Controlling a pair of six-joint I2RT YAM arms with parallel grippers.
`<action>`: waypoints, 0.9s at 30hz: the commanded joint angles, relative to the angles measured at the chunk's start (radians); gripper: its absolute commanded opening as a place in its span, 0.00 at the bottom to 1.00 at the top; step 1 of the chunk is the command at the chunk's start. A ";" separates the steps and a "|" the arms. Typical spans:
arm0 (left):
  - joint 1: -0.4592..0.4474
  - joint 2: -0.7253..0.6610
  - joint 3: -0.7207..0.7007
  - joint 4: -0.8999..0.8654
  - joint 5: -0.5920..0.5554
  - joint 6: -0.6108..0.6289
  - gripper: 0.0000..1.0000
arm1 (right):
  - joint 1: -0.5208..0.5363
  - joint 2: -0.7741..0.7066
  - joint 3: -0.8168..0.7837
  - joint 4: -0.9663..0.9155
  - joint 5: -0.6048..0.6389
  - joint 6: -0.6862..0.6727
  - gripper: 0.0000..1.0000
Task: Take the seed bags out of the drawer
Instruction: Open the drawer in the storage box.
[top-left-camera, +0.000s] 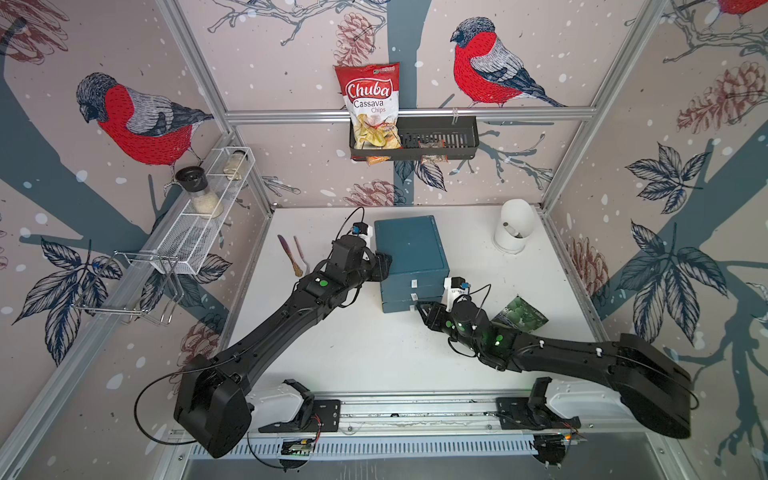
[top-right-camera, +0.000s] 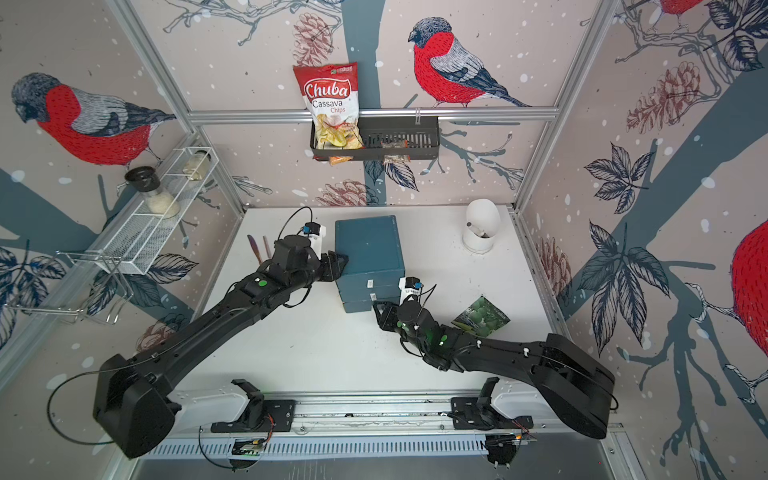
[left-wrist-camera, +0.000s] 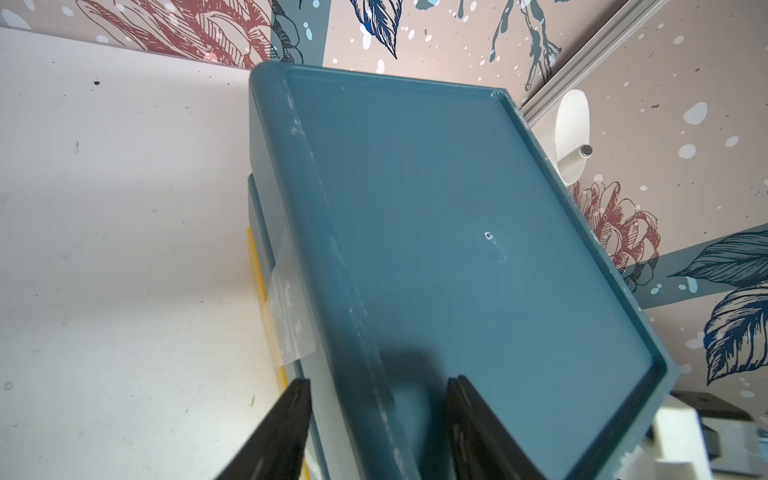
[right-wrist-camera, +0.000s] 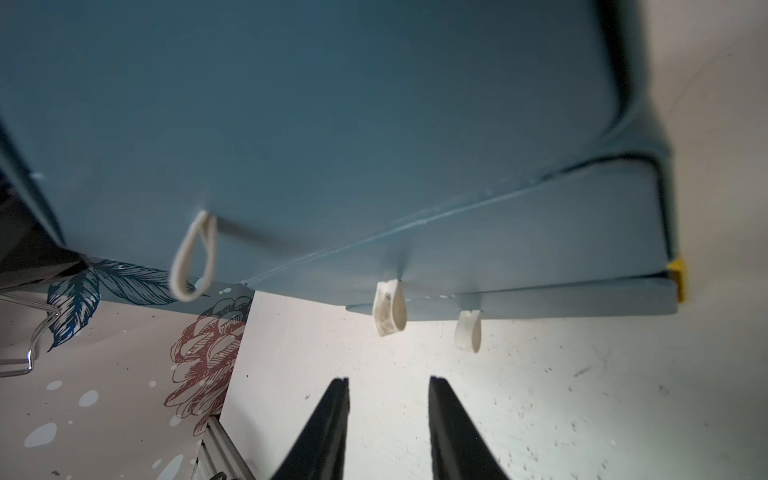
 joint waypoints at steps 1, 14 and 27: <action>0.002 0.002 -0.003 -0.111 -0.033 0.026 0.55 | -0.001 0.047 -0.001 0.153 -0.003 0.039 0.35; 0.002 0.002 -0.012 -0.118 -0.022 0.038 0.53 | -0.040 0.127 -0.021 0.285 0.002 0.047 0.39; 0.002 -0.010 -0.033 -0.120 -0.010 0.055 0.53 | -0.045 0.145 -0.012 0.273 -0.023 0.011 0.09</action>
